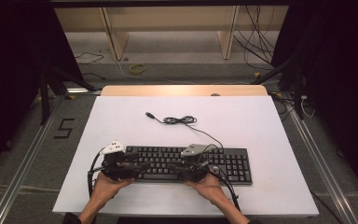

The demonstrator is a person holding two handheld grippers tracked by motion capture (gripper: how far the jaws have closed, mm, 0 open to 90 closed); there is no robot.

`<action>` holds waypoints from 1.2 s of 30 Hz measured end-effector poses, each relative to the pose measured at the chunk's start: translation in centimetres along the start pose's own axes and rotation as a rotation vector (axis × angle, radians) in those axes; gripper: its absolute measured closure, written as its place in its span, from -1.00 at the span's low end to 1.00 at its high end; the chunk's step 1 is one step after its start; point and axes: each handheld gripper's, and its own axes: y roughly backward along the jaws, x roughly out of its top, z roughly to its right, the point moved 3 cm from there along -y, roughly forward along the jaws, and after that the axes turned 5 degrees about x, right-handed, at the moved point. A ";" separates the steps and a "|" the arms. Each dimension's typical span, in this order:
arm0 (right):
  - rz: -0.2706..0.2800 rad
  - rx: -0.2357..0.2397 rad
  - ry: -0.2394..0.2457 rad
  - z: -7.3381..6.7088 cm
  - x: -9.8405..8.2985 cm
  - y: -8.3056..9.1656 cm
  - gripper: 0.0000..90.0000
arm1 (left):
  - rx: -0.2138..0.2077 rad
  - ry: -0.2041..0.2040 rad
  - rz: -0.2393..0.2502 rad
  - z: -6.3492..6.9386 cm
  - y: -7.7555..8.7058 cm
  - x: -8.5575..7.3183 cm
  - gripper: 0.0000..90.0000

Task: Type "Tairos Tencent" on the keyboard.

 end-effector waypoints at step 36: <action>-0.096 -0.013 0.015 -0.3 -0.7 -3.1 1.00 | -0.007 -0.033 0.026 0.8 0.9 -1.0 -0.40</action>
